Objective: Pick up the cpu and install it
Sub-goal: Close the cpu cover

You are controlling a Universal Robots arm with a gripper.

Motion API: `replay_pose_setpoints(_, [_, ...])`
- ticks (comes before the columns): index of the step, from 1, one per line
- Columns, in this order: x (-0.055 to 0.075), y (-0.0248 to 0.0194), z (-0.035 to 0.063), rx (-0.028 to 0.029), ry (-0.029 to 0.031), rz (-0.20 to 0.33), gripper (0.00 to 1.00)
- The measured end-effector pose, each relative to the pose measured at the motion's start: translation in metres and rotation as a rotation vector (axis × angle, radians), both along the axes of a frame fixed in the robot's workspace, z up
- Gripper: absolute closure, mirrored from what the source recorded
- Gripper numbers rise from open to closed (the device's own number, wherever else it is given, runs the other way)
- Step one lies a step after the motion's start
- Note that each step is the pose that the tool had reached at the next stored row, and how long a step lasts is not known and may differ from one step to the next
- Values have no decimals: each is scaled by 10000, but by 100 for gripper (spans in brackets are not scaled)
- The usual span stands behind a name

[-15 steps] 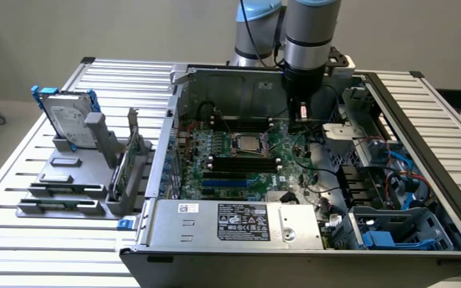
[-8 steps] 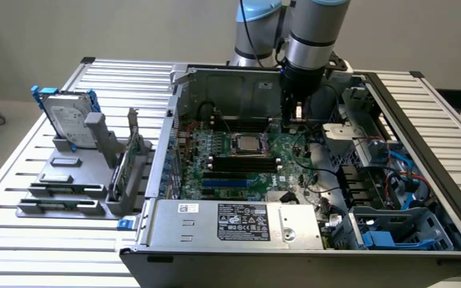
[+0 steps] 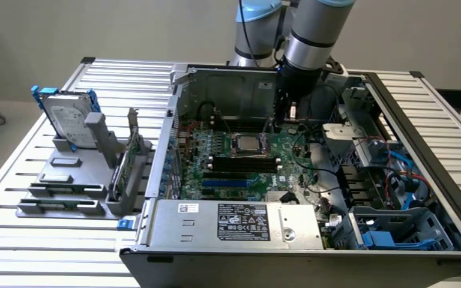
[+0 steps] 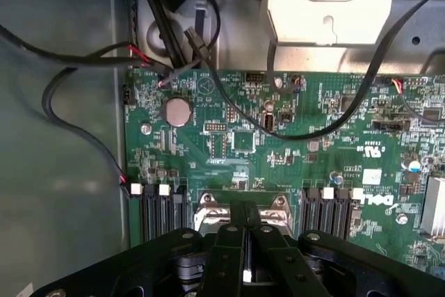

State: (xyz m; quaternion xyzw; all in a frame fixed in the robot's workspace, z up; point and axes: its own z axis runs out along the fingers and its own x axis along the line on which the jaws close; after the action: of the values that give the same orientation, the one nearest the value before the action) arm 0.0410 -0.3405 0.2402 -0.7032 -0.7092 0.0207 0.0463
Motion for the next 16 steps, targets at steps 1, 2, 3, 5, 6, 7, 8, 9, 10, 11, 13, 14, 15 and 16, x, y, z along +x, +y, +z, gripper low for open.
replay_pose_setpoints(1, [-5,0,-5,-3,53,-1,89])
replay_pose_setpoints(2, [-10,0,-11,-7,103,0,89])
replay_pose_setpoints(3, [-17,0,-16,-11,155,-2,89])
replay_pose_setpoints(5, [-35,0,-24,-20,268,-1,89])
replay_pose_setpoints(6, [-47,0,-29,-23,326,0,89])
replay_pose_setpoints(7, [-63,0,-33,-27,384,0,89])
replay_pose_setpoints(8, [-80,0,-37,-26,433,0,89])
replay_pose_setpoints(9, [-99,0,-42,-25,481,1,89])
replay_pose_setpoints(10, [-119,0,-46,-26,529,1,89])
replay_pose_setpoints(11, [-139,0,-51,-26,577,1,89])
replay_pose_setpoints(13, [-179,0,-60,-27,675,1,89])
replay_pose_setpoints(14, [-199,0,-64,-27,727,2,89])
replay_pose_setpoints(15, [-219,0,-68,-26,789,1,89])
replay_pose_setpoints(16, [-238,0,-71,-26,866,2,89])
